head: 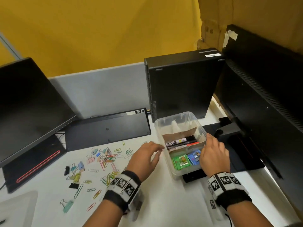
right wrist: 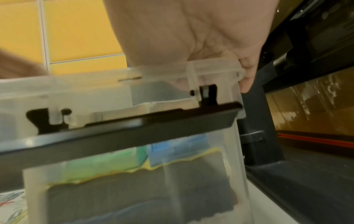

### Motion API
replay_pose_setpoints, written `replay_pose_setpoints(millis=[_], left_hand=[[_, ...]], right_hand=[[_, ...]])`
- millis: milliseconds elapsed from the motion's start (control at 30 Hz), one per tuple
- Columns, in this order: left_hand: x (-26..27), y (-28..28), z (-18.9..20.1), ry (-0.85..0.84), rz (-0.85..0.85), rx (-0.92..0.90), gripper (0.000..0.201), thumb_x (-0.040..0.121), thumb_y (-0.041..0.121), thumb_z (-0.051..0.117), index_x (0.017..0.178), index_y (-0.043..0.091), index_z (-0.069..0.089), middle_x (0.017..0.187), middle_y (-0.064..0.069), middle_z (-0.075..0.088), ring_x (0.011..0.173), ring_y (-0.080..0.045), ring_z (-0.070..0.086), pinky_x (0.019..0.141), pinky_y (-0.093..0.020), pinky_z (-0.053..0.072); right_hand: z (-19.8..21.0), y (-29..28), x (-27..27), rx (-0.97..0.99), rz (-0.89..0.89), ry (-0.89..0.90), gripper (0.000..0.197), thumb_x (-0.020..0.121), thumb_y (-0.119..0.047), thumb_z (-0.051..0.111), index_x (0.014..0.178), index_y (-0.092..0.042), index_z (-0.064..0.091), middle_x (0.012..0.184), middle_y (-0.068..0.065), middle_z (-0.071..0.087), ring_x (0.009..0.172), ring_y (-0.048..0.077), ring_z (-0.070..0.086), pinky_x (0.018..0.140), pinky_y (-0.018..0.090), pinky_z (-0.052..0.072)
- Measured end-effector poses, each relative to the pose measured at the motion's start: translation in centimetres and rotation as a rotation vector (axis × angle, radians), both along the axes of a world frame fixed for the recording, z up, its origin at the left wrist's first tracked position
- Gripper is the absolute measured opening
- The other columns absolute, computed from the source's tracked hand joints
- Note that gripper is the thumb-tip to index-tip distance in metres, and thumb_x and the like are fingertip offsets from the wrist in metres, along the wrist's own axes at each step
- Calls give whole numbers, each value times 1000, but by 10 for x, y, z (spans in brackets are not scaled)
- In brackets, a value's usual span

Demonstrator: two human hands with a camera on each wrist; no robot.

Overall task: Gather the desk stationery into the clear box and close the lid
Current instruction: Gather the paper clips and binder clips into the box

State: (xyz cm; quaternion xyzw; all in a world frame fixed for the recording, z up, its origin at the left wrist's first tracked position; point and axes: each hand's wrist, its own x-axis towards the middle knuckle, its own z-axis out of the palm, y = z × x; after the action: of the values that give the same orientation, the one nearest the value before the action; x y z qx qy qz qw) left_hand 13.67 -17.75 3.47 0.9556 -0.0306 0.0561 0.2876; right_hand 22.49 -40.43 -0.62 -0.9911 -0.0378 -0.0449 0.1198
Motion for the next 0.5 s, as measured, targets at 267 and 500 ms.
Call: replay_pose_setpoints(millis=[267,500], left_hand=[[-129,107,-63,140,423,-59,19,94,20,53,106,28,65,103,14,63,91,1,54,83,-22,47],[-193,179,-78,212,655,17,22,92,18,53,111,24,63,113,4,58,103,-15,49,88,-28,42]], right_hand=[[27,33,-19,63,157,-84,54,88,-17,54,140,-11,39,143,10,43,132,30,38,110,48,30],[4,119,-85,295,668,-122,37,88,-19,36,117,-14,58,127,-1,52,121,18,43,105,30,34]])
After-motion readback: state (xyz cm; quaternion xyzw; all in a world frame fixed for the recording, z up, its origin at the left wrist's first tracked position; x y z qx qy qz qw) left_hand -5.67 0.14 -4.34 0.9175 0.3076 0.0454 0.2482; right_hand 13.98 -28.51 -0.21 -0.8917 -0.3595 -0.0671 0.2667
